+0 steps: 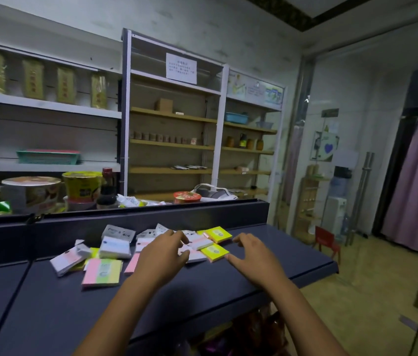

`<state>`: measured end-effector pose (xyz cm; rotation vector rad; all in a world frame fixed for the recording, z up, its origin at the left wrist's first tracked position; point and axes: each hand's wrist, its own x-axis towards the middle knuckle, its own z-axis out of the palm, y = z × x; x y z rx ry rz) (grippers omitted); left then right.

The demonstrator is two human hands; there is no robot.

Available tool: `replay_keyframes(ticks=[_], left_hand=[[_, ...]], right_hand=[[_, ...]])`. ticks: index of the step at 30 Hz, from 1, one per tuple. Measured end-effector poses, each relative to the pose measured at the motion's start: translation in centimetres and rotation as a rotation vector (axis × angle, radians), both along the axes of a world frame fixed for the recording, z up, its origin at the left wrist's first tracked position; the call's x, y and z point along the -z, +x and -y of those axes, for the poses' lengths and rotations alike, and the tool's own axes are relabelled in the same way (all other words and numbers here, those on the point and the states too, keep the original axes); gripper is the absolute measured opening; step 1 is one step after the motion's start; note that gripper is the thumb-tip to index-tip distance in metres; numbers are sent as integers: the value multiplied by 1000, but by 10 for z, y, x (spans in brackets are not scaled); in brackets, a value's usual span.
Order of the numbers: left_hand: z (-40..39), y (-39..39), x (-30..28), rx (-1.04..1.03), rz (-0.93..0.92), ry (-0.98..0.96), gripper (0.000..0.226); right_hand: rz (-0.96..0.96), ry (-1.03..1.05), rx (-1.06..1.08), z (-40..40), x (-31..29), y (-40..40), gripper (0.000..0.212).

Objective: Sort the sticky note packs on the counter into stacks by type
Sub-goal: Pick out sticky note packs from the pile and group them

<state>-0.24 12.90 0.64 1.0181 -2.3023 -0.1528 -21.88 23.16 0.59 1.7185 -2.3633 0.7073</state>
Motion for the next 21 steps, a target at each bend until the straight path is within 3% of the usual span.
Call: replay_keyframes(ticks=[9, 21], left_hand=[[46, -60, 9, -55, 5, -6, 24], [112, -122, 33, -275, 23, 28, 23]], right_hand=[[91, -53, -82, 53, 3, -68, 44], [96, 6, -313, 176, 29, -136, 42]])
